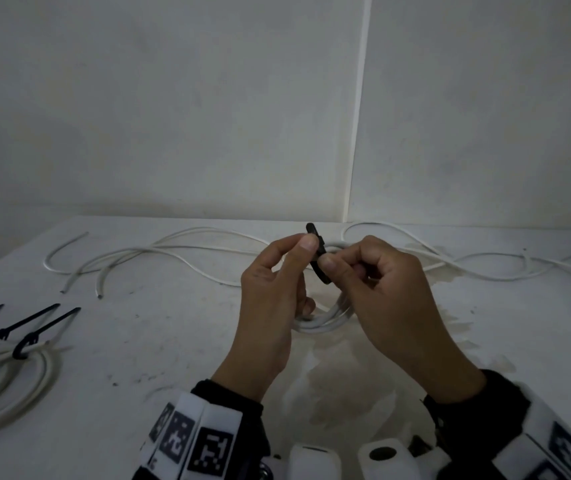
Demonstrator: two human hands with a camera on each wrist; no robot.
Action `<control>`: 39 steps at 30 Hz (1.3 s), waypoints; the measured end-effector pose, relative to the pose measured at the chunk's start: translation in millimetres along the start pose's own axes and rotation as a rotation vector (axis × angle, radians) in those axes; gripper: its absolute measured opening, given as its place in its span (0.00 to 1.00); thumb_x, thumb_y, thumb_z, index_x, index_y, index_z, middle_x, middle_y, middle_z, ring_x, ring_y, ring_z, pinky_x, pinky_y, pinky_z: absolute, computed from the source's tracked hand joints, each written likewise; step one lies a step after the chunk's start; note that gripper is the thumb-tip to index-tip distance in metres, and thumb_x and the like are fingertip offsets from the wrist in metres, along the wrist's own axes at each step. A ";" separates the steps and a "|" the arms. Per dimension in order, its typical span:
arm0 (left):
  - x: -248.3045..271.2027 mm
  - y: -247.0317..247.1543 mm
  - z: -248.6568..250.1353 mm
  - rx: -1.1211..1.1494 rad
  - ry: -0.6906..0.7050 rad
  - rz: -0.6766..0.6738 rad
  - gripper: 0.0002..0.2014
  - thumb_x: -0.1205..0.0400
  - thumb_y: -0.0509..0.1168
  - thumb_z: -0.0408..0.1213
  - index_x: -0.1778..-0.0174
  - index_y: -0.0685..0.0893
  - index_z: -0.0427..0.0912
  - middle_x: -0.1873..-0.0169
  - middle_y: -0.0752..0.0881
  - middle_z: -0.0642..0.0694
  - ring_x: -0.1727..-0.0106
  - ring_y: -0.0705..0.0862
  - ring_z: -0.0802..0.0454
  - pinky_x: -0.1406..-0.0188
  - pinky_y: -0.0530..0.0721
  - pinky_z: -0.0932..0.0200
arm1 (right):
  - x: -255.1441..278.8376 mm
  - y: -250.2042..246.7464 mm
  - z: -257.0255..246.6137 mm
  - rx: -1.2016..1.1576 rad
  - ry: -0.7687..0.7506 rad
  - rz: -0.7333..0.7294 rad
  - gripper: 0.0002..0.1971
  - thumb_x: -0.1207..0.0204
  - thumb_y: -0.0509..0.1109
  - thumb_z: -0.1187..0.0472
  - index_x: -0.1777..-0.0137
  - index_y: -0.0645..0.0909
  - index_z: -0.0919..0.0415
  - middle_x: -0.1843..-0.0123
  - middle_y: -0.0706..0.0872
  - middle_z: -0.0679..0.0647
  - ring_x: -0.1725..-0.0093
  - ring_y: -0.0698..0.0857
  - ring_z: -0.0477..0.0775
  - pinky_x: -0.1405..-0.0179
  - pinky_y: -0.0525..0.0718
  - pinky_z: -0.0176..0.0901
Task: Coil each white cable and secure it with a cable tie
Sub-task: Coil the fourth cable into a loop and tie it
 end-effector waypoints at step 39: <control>7.7 3.8 3.9 -0.142 -0.012 -0.218 0.08 0.37 0.68 0.43 0.70 0.85 0.43 0.91 0.69 0.53 0.88 0.61 0.61 0.85 0.67 0.68 | -10.4 -21.9 -13.6 -0.245 0.033 -0.077 0.02 0.29 0.70 0.60 0.58 0.82 0.56 0.73 0.84 0.44 0.73 0.80 0.40 0.71 0.79 0.29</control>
Point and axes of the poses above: each hand's wrist, its own x-axis away from the middle knuckle, its own y-axis out of the palm, z = x × y, the point moved 1 cm from there along -x, towards the middle knuckle
